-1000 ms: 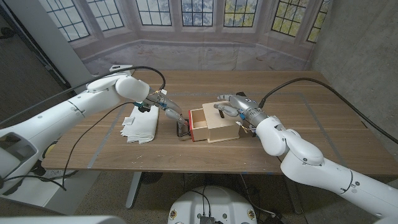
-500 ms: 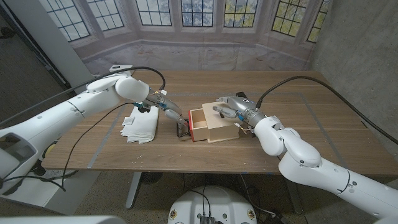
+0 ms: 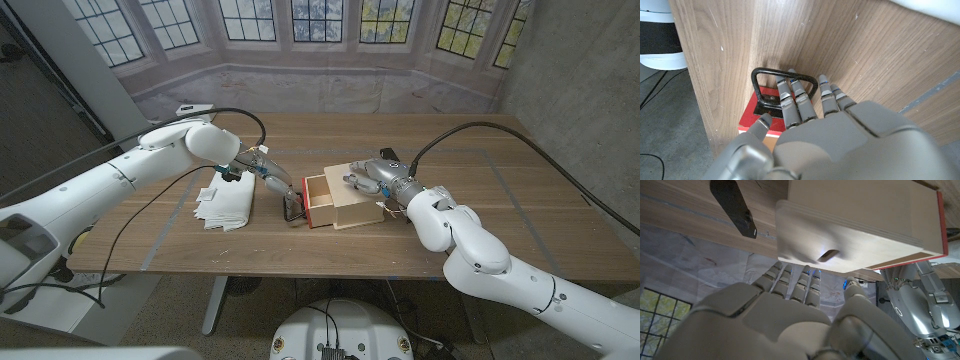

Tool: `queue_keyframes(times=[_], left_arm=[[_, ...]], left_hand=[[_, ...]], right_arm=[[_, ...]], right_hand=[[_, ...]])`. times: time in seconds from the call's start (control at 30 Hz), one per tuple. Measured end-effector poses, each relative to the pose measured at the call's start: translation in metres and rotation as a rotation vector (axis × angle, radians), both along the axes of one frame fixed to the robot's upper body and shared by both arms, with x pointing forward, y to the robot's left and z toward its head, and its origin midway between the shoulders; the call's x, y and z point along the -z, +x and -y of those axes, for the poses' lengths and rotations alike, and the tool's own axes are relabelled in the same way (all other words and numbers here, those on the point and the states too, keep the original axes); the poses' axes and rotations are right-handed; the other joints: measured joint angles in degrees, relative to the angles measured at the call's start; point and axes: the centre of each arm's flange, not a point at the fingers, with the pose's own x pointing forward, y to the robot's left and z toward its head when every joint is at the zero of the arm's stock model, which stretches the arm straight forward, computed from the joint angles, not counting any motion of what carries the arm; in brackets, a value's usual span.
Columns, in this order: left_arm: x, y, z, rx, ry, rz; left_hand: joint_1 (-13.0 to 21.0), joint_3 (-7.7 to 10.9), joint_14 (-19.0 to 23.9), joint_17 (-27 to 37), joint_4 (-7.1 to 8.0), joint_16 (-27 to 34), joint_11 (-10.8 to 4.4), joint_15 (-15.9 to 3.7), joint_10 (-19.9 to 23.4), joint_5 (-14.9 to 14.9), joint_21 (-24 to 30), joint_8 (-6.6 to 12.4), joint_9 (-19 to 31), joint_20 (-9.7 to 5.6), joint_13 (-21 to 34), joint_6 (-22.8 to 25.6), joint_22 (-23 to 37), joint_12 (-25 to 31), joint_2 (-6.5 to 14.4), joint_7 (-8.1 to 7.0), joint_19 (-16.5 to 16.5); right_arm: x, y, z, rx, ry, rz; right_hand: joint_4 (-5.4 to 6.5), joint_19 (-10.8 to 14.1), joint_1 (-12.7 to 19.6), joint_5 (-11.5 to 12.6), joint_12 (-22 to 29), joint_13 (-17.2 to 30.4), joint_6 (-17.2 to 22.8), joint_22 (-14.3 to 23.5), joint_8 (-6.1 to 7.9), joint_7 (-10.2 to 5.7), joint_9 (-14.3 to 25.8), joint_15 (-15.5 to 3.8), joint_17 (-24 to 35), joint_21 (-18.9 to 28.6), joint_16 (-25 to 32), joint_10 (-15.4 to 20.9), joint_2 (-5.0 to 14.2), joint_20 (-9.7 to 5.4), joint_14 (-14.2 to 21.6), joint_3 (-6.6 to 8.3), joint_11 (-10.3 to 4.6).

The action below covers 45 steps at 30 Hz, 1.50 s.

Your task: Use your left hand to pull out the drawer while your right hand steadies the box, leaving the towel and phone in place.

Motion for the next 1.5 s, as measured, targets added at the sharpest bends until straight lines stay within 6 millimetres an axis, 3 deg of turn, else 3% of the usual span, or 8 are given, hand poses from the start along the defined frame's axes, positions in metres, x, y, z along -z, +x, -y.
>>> queue_keyframes(times=[0.3, 0.6, 0.73, 1.5], left_arm=[[0.001, -0.001, 0.0, -0.008, 0.0, -0.008], [0.002, -0.004, -0.002, -0.018, -0.001, -0.016], [0.004, -0.005, -0.003, -0.023, -0.003, -0.02], [0.006, -0.012, -0.009, -0.051, -0.015, -0.031]], left_hand=[[0.0, 0.0, 0.2, 0.0, 0.0, 0.0, 0.0, -0.23, 0.0, 0.0, 0.0, 0.0, 0.0, 0.0, 0.0, 0.0, 0.0, 0.0, 0.0, 0.0, 0.0], [0.0, 0.0, 0.2, 0.0, 0.0, 0.0, 0.0, -0.22, 0.0, 0.0, 0.0, -0.41, 0.0, 0.0, 0.0, -0.4, 0.0, 0.0, 0.0, 0.0, 0.0], [0.0, 0.0, 0.2, 0.0, 0.0, 0.0, 0.0, -0.22, 0.0, 0.0, 0.0, -0.41, 0.0, 0.0, 0.0, -0.6, 0.0, 0.0, 0.0, 0.14, 0.0], [0.0, 0.0, 0.2, 0.0, 0.0, 0.0, 0.0, -0.21, 0.0, 0.0, 0.0, -0.4, 0.0, 0.22, 0.0, -0.9, 0.0, 0.0, 0.0, 0.1, 0.2]], right_arm=[[0.006, 0.005, 0.0, 0.021, -0.02, -0.014], [0.009, 0.01, 0.002, 0.035, -0.031, -0.023], [0.011, 0.012, 0.002, 0.042, -0.032, -0.028], [0.017, 0.024, 0.006, 0.076, -0.022, -0.055]], right_hand=[[0.86, -1.6, -1.0, 0.0, 0.0, -0.1, 0.4, 0.0, -0.01, -0.22, 0.0, 0.53, -0.1, 0.0, -0.3, 0.1, -0.54, -0.39, -0.5, -0.39, 0.12], [1.14, -3.0, -2.0, 0.0, -0.2, -0.2, 0.7, 0.0, -0.05, 0.09, 0.0, 0.91, -0.1, 0.0, -0.7, 0.5, -0.49, 0.26, -1.7, -0.59, 0.52], [1.35, -3.6, -2.3, 0.0, -0.1, -0.1, 0.7, 0.0, -0.05, 0.09, 0.0, 0.74, -0.1, 0.0, -0.8, 0.5, -0.8, -0.31, -2.2, -0.39, 0.52], [1.72, -4.6, -3.3, 0.0, -0.3, -0.2, 0.7, 0.0, -0.05, 0.09, 0.0, 1.14, -0.7, 0.3, -0.8, 0.5, -0.89, -0.72, -3.2, -0.46, 0.56]])
